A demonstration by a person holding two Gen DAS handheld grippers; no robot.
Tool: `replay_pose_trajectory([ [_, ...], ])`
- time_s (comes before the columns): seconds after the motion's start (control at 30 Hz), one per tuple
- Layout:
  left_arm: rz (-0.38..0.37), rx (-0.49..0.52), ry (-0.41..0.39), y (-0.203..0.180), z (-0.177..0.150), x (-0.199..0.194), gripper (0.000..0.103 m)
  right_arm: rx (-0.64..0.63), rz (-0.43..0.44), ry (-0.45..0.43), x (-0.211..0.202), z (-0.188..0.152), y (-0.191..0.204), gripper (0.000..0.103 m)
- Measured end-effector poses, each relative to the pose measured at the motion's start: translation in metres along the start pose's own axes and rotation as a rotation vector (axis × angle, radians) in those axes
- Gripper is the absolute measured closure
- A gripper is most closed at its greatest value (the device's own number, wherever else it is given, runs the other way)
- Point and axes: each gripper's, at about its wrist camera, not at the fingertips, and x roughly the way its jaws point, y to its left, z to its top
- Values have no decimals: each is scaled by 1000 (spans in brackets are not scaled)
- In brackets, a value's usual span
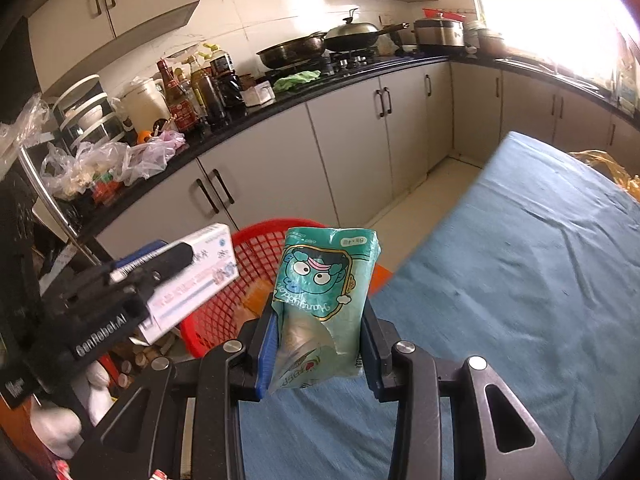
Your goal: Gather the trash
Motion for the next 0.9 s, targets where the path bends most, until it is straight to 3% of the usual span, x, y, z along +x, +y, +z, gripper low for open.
replay_pose_trajectory([
  [0.5,4,-98,52,36,5,46,67,88,57,105,78,16,-2,61],
  [0.57,-3,-114,47,40,4,45,59,101,72,112,81,14,-2,55],
  [0.63,-7,-130,37,43,4,41,38,112,76,111,80,13,-3,52],
  [0.9,-9,-152,-3,47,1,18,30,126,80,80,63,10,-5,45],
])
